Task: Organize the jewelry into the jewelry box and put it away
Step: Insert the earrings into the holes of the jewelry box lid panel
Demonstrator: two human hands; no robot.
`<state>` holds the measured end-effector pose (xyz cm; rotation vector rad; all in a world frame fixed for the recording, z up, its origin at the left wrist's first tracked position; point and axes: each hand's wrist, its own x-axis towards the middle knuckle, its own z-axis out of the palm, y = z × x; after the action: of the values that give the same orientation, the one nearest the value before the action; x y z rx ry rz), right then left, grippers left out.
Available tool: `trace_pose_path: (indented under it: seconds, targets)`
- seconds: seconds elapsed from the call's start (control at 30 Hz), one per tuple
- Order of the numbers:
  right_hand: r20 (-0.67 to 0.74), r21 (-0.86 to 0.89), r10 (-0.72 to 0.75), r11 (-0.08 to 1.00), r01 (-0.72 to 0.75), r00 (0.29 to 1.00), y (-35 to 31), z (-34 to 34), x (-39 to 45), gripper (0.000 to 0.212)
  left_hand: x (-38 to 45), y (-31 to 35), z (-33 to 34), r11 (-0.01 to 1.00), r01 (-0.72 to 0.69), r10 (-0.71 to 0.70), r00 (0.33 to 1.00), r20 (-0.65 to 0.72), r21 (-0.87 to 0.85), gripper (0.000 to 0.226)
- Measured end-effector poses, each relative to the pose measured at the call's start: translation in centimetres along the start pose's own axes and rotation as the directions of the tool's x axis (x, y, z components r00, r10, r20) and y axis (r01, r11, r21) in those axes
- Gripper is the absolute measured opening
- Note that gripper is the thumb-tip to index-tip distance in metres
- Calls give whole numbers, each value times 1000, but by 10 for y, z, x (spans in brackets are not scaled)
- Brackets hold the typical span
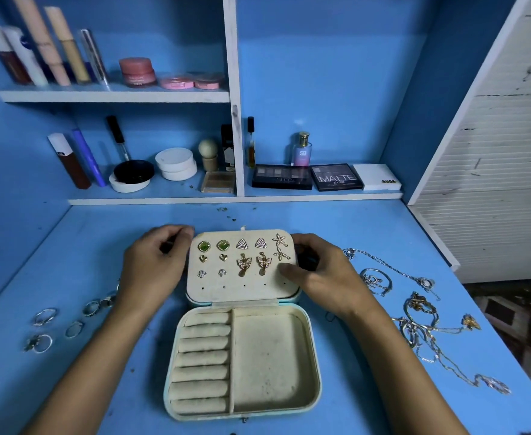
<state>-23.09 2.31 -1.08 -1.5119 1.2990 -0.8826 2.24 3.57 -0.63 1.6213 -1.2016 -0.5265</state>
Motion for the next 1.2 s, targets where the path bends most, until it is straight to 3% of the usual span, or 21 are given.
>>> trace_pose_path:
  seconds: [0.2,0.33,0.43,0.7,1.0,1.2]
  targets:
    - [14,41,-5,999,4,1000,0,-1,0,34,60,14,0,986,-47,9,973,229,162,12]
    - [24,62,-1,998,-1,1000,-1,-2,0,34,83,17,14,941,-204,76,904,420,269,7]
    - [26,77,3,997,-5,1000,-1,-2,0,34,95,13,26,914,-277,104,867,488,298,13]
    - [36,114,-8,994,3,999,2,-2,2,34,110,5,47,813,-413,159,836,526,411,17]
    - [51,123,-14,992,8,999,5,-3,4,34,114,5,55,759,-407,134,862,489,509,6]
    - [50,125,-26,992,20,998,5,-3,3,35,115,8,53,748,-412,111,851,514,521,14]
